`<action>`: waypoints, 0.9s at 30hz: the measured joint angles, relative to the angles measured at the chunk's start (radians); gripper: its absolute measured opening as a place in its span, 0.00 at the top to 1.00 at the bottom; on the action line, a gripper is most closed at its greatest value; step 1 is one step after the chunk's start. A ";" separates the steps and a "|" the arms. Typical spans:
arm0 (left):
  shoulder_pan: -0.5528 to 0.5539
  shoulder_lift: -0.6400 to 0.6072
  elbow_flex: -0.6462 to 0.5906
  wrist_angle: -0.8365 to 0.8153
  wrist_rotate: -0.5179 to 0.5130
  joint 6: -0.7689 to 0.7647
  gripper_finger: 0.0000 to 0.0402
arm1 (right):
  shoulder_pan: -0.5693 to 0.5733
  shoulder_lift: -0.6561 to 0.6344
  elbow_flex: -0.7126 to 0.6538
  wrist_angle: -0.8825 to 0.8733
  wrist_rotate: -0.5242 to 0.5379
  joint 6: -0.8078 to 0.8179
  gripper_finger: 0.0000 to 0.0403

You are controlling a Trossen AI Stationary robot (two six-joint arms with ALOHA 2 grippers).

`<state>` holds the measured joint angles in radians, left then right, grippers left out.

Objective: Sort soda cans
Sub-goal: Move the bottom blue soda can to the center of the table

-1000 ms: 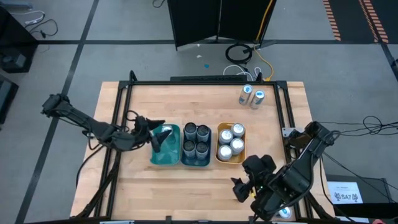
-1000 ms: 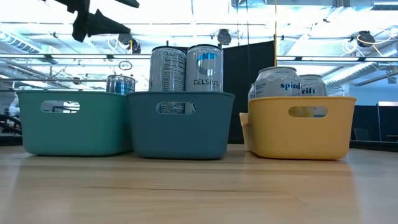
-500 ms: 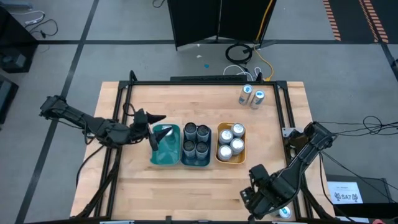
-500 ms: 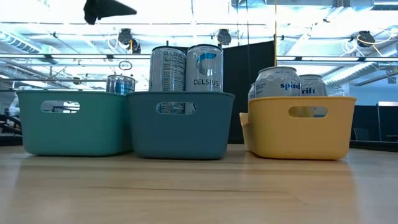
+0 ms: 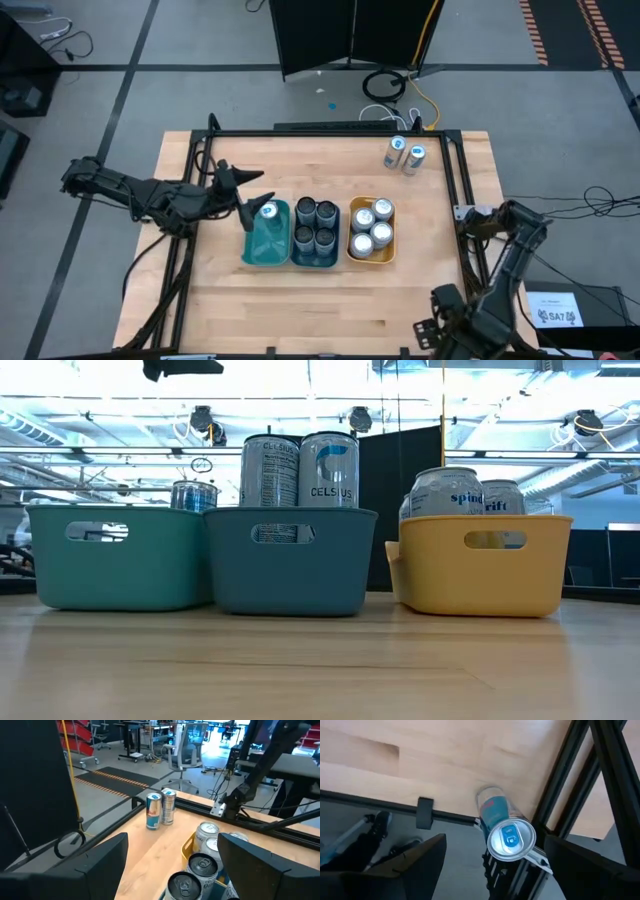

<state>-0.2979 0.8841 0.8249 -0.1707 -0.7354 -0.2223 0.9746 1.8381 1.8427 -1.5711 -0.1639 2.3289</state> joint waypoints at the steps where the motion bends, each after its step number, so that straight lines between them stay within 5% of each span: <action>1: 0.001 0.000 0.000 0.000 0.000 -0.002 0.22 | 0.009 -0.001 0.000 0.000 0.004 0.009 0.18; 8: 0.003 0.000 0.000 0.005 0.002 -0.008 0.22 | 0.036 -0.004 -0.021 0.000 0.038 -0.002 0.18; 21: 0.001 0.000 0.000 0.004 0.013 -0.068 0.22 | 0.094 -0.003 -0.191 0.188 0.032 -0.256 0.18; 27: 0.001 0.000 0.000 0.004 0.027 -0.114 0.22 | 0.094 -0.003 -0.265 0.276 -0.062 -0.350 0.18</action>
<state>-0.2974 0.8837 0.8246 -0.1663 -0.7082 -0.3361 1.0691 1.8351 1.5777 -1.2954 -0.2255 1.9792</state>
